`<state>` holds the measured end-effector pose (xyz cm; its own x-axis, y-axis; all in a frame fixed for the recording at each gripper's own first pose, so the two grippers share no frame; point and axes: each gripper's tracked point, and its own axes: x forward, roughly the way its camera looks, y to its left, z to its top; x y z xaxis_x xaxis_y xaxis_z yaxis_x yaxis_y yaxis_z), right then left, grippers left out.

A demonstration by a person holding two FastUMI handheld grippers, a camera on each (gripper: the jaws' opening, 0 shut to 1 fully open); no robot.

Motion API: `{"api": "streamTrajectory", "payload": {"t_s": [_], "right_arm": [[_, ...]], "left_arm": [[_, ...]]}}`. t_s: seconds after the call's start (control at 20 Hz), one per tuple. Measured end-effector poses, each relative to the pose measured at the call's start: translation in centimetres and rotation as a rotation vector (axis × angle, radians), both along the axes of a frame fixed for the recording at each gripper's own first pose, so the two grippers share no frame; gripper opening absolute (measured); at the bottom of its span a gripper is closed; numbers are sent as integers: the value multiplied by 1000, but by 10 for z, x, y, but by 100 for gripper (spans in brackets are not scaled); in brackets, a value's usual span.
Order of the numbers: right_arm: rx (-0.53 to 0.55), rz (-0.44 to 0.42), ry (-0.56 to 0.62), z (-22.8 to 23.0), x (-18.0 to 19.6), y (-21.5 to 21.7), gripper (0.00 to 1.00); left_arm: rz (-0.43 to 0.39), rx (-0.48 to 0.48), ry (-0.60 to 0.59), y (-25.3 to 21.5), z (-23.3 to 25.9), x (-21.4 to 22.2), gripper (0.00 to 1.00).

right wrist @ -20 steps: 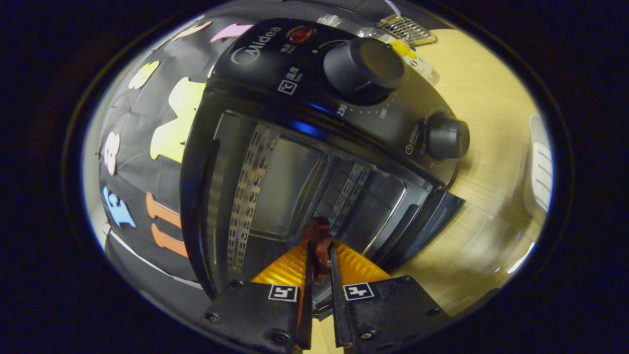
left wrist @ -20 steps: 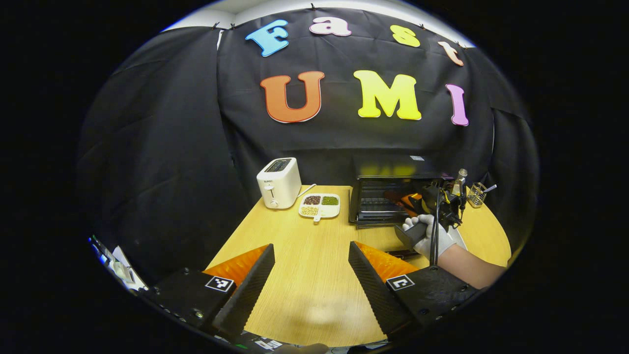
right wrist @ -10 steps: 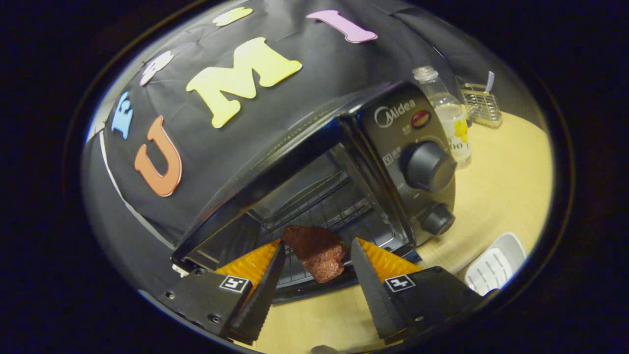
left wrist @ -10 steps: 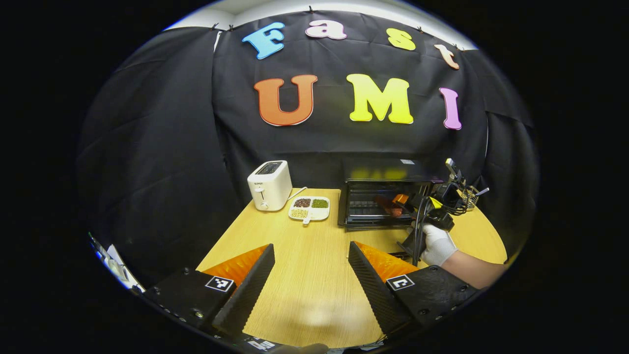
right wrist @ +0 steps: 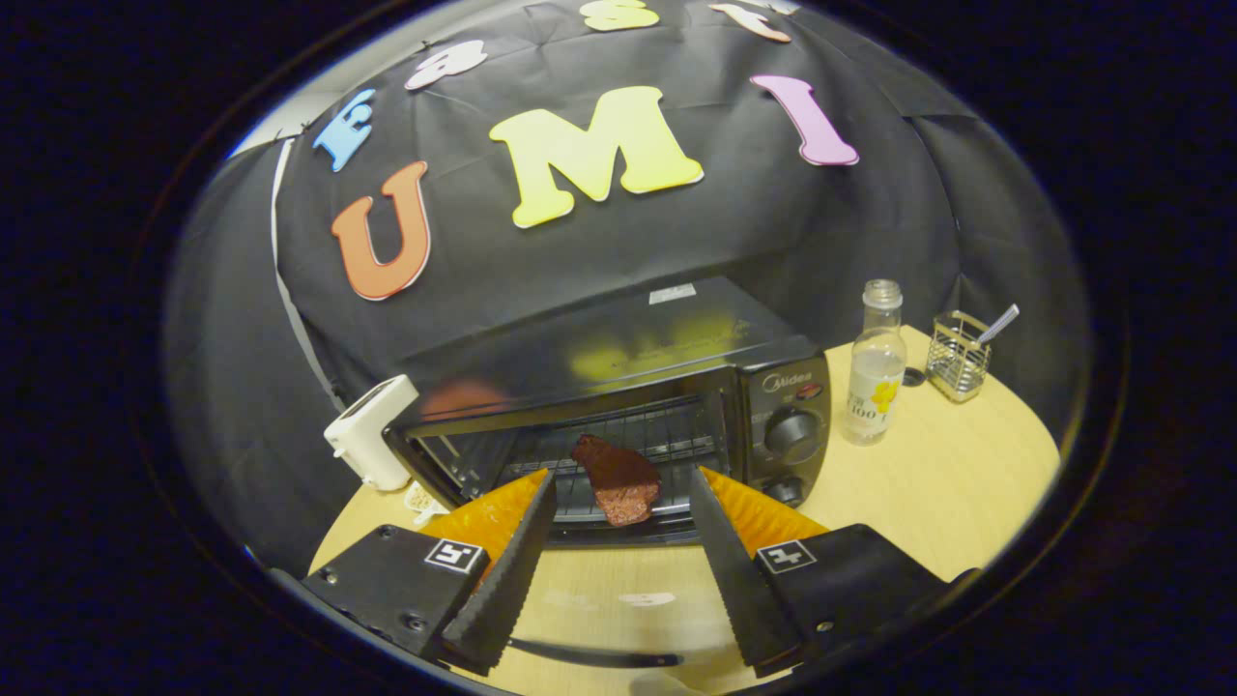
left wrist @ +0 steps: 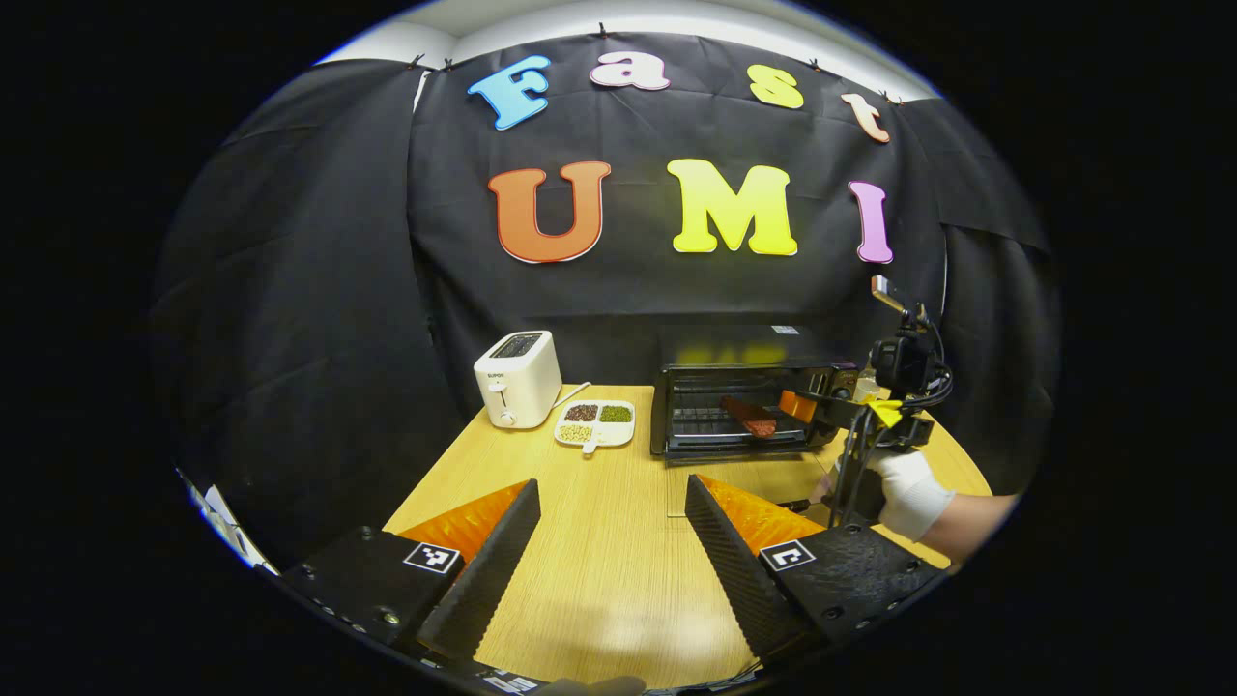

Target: Open the electric oven with the left hand, put the food in, and close the electric oven.

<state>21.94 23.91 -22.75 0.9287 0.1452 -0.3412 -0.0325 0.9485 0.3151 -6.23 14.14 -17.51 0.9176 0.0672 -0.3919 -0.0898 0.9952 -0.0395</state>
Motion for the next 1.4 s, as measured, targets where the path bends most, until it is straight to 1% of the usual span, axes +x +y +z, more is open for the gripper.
{"api": "streamTrajectory", "payload": {"t_s": [0.25, 0.35, 0.5, 0.6, 0.8, 0.85, 0.9, 1.0, 1.1, 1.2, 1.3, 1.4], "right_arm": [[-179, -17, -76, 48, -43, -62, 89], [-225, -36, -98, 66, -64, -89, 88], [-276, -75, -122, 92, -94, -129, 89], [-290, -102, -138, 109, -115, -154, 88], [-339, -114, -181, 138, -151, -203, 89], [-352, -111, -192, 145, -160, -218, 95], [-349, -108, -198, 144, -164, -228, 100], [-328, -87, -203, 149, -172, -251, 100], [-311, -64, -216, 155, -177, -275, 100], [-325, -44, -224, 161, -182, -298, 100], [-358, -43, -231, 169, -185, -319, 100], [-358, -42, -233, 178, -189, -326, 100]], "left_arm": [[-47, 19, -42, -12, 0, 9, 96], [-72, 12, -61, -20, 0, 15, 96], [-111, -33, -73, -39, -12, 24, 96], [-133, -42, -55, -53, -26, 31, 96], [-156, -40, -1, -94, -55, 42, 97], [-159, -42, 17, -107, -62, 45, 97], [-158, -41, 40, -120, -71, 45, 97], [-138, -32, 76, -143, -84, 48, 97], [-119, -44, 116, -165, -99, 45, 96], [-92, -25, 152, -177, -115, 45, 97], [-88, -26, 195, -192, -137, 48, 97], [-92, -36, 228, -201, -158, 51, 97]]}}
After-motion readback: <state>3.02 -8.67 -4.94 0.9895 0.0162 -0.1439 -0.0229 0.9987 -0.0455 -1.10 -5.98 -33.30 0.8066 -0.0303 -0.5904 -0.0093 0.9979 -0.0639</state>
